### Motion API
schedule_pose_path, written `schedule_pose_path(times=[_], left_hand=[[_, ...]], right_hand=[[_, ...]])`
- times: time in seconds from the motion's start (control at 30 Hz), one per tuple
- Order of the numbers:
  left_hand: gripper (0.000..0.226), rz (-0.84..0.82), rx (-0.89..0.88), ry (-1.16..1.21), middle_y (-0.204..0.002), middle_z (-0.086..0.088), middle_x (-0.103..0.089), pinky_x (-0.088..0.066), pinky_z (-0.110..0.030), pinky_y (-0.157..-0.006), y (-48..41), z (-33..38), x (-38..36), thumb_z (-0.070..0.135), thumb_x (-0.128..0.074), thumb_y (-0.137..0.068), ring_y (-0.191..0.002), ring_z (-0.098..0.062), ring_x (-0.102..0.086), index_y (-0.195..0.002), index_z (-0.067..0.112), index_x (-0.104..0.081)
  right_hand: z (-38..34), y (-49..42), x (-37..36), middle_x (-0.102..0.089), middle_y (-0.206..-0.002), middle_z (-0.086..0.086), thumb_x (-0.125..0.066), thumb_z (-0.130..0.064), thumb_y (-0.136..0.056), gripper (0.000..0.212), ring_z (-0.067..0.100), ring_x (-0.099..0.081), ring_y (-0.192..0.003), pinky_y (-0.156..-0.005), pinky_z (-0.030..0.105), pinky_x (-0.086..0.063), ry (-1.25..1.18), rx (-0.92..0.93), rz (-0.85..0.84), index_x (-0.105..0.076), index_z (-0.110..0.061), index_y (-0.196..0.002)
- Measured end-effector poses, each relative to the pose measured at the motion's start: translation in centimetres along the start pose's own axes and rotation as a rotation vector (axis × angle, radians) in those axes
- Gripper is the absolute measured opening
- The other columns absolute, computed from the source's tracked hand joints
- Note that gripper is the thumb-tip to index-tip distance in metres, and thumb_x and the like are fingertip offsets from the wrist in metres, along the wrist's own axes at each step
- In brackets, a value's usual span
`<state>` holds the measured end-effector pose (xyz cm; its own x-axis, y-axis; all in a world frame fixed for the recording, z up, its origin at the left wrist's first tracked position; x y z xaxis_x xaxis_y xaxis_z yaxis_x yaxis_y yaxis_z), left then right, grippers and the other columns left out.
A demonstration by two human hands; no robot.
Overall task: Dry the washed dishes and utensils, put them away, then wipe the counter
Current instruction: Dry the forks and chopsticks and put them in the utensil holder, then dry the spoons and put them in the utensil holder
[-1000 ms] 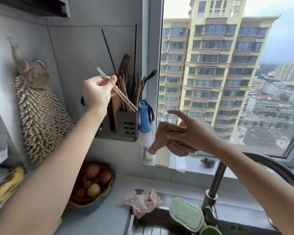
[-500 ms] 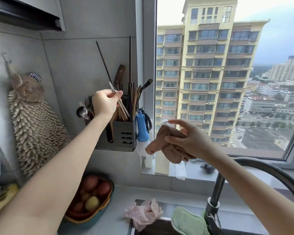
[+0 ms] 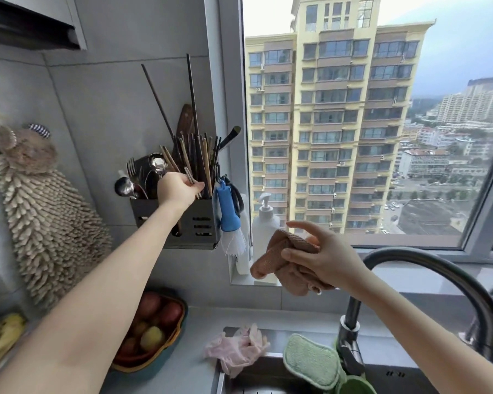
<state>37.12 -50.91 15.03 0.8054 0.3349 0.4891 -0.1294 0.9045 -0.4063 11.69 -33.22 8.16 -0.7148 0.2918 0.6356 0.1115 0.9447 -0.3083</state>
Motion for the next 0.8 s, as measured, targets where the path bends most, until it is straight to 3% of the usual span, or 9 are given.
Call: schedule_pose_path(times=[0.07,0.17,0.23,0.33,0.4,0.47,0.57,0.73,0.8], left_hand=[[0.022,0.083,0.019,0.003,-0.089,-0.014,-0.072,-0.049,-0.031,-0.076,1.0,0.8,0.6,0.022,-0.069,-0.084,-0.090,-0.030,-0.067,-0.091,0.002,-0.071],[0.034,0.256,-0.049,0.017,-0.104,-0.012,-0.069,-0.042,-0.032,-0.083,4.6,2.7,2.0,0.017,-0.057,-0.092,-0.101,-0.030,-0.062,-0.123,0.003,-0.056],[0.035,0.279,-0.147,0.024,-0.106,-0.010,-0.068,-0.041,-0.030,-0.080,7.7,4.2,1.6,0.018,-0.054,-0.093,-0.096,-0.027,-0.063,-0.125,0.006,-0.053],[0.029,0.113,-0.325,0.064,-0.099,-0.005,-0.067,-0.044,-0.025,-0.077,13.2,7.2,-1.3,0.019,-0.056,-0.092,-0.085,-0.017,-0.061,-0.119,0.009,-0.057],[0.024,-0.032,-0.404,0.108,-0.093,0.001,-0.065,-0.044,-0.014,-0.070,17.5,9.6,-3.8,0.019,-0.057,-0.092,-0.075,-0.007,-0.058,-0.115,0.012,-0.060],[0.020,-0.174,-0.448,0.177,-0.088,0.007,-0.063,-0.041,-0.003,-0.063,21.5,12.0,-6.5,0.020,-0.059,-0.092,-0.072,0.004,-0.056,-0.111,0.016,-0.062],[0.017,-0.363,-0.518,0.279,-0.082,0.015,-0.062,-0.044,-0.001,-0.063,27.6,16.1,-10.9,0.017,-0.062,-0.090,-0.074,0.006,-0.058,-0.106,0.021,-0.063],[0.014,-0.542,-0.669,0.383,-0.085,0.015,-0.064,-0.048,-0.006,-0.066,37.6,23.5,-18.0,0.009,-0.064,-0.087,-0.071,-0.001,-0.064,-0.098,0.016,-0.069],[0.015,-0.571,-0.751,0.375,-0.086,0.008,-0.069,-0.051,-0.015,-0.062,42.1,26.0,-21.4,0.014,-0.061,-0.086,-0.065,-0.003,-0.064,-0.096,0.012,-0.072]], right_hand=[[0.7,1.2,0.3,-0.069,-0.088,-0.010,-0.070,-0.061,-0.068,0.055,0.011,-0.066,-0.081,-0.079,0.042,-0.055,-0.010,-0.009,-0.009,-0.051,-0.054,-0.120],[2.0,3.6,1.5,-0.070,-0.093,-0.010,-0.062,-0.076,-0.057,0.062,0.011,-0.067,-0.088,-0.082,0.042,-0.055,-0.058,-0.028,0.015,-0.050,-0.059,-0.116],[2.9,5.7,2.7,-0.071,-0.093,-0.012,-0.063,-0.074,-0.058,0.060,0.010,-0.067,-0.092,-0.083,0.042,-0.055,-0.112,-0.043,0.030,-0.054,-0.057,-0.114],[4.3,9.9,5.1,-0.073,-0.092,-0.014,-0.074,-0.050,-0.073,0.039,0.006,-0.068,-0.084,-0.077,0.037,-0.055,-0.205,-0.074,0.074,-0.063,-0.047,-0.110],[5.5,13.3,7.1,-0.073,-0.093,-0.012,-0.074,-0.034,-0.081,0.031,0.006,-0.068,-0.084,-0.079,0.034,-0.054,-0.253,-0.096,0.124,-0.066,-0.039,-0.111],[7.1,17.1,9.2,-0.073,-0.091,-0.015,-0.071,-0.026,-0.085,0.026,0.002,-0.068,-0.083,-0.076,0.024,-0.053,-0.274,-0.136,0.183,-0.067,-0.034,-0.109],[10.6,22.8,12.4,-0.071,-0.077,-0.018,-0.064,-0.019,-0.089,0.021,-0.003,-0.065,-0.068,-0.062,0.013,-0.048,-0.307,-0.252,0.270,-0.067,-0.033,-0.105],[18.2,31.0,19.1,-0.074,-0.087,-0.004,-0.062,-0.020,-0.090,0.019,0.010,-0.070,-0.077,-0.072,0.028,-0.055,-0.322,-0.457,0.432,-0.070,-0.028,-0.106],[21.6,33.9,21.9,-0.073,-0.082,0.001,-0.061,-0.019,-0.091,0.019,0.013,-0.069,-0.067,-0.064,0.030,-0.055,-0.305,-0.529,0.479,-0.070,-0.030,-0.104]])
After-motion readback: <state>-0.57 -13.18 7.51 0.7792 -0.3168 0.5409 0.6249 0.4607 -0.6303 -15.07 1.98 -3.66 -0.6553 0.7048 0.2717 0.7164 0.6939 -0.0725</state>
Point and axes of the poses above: each hand's wrist, its own y-axis away from the middle knuckle, its own x-axis out of the back of the hand, z = x × y, the point moved 7 cm from there along -y, towards the middle knuckle
